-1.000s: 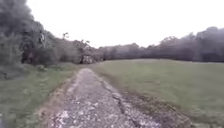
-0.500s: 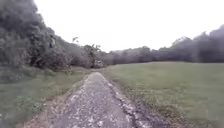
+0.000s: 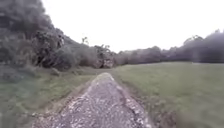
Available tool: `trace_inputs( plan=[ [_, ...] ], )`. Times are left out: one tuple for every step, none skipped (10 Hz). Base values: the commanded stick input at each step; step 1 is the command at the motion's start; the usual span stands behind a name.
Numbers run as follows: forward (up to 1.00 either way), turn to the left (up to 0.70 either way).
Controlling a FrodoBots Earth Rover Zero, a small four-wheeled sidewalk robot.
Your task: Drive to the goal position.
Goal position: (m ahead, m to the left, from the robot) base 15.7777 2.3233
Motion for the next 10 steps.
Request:
trace_inputs(
  plan=[
    [1.0,0.0],
    [1.0,0.0],
    [1.0,0.0],
    [1.0,0.0],
    [1.0,0.0],
    [1.0,0.0],
    [1.0,0.0],
    [1.0,0.0],
    [1.0,0.0],
    [1.0,0.0]
  ],
)
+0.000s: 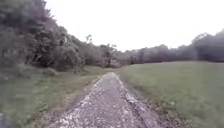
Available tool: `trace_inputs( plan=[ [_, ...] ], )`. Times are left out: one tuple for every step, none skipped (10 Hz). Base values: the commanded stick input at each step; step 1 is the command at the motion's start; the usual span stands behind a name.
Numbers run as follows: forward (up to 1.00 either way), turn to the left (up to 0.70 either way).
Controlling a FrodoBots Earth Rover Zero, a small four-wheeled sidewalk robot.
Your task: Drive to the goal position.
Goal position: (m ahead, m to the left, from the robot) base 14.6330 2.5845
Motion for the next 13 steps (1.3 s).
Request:
trace_inputs(
  plan=[
    [1.0,0.0],
    [1.0,0.0],
    [1.0,0.0],
    [1.0,0.0],
    [1.0,0.0],
    [1.0,0.11],
    [1.0,0.27],
    [1.0,0.27],
    [1.0,0.27],
    [1.0,0.27],
    [1.0,0.27],
    [1.0,0.0],
    [1.0,0.0]
  ],
)
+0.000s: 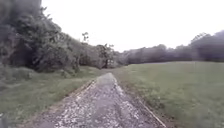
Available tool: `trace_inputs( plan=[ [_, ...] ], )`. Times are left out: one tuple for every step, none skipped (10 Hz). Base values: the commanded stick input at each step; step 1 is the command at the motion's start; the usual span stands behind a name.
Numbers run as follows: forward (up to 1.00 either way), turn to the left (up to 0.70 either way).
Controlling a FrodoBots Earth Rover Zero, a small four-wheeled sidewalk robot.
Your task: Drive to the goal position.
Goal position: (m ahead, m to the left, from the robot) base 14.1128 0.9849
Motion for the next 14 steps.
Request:
trace_inputs(
  plan=[
    [1.0,0.0],
    [1.0,0.27],
    [1.0,0.27],
    [1.0,0.27],
    [1.0,0.26],
    [1.0,0.09],
    [1.0,0.0],
    [1.0,0.0],
    [1.0,0.0],
    [1.0,0.0],
    [1.0,0.0],
    [1.0,0.0],
    [1.0,0.0],
    [1.0,0.0]
  ],
)
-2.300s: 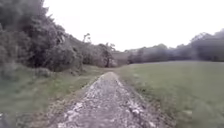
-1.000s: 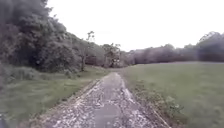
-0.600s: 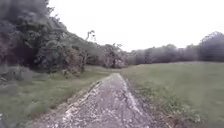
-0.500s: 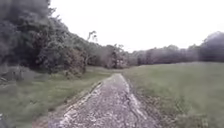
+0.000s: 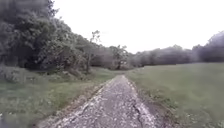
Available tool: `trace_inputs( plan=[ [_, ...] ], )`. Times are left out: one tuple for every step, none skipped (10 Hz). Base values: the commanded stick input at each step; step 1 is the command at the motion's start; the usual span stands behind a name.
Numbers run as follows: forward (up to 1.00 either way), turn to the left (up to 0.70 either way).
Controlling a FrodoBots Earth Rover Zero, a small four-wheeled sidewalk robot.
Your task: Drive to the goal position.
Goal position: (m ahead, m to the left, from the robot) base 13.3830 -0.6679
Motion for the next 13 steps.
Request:
trace_inputs(
  plan=[
    [1.0,0.0],
    [1.0,0.0],
    [1.0,-0.27],
    [1.0,-0.27],
    [1.0,0.0],
    [1.0,0.0],
    [1.0,0.0],
    [1.0,0.0],
    [1.0,0.0],
    [1.0,0.0],
    [1.0,0.0],
    [1.0,0.0],
    [1.0,0.0]
  ],
)
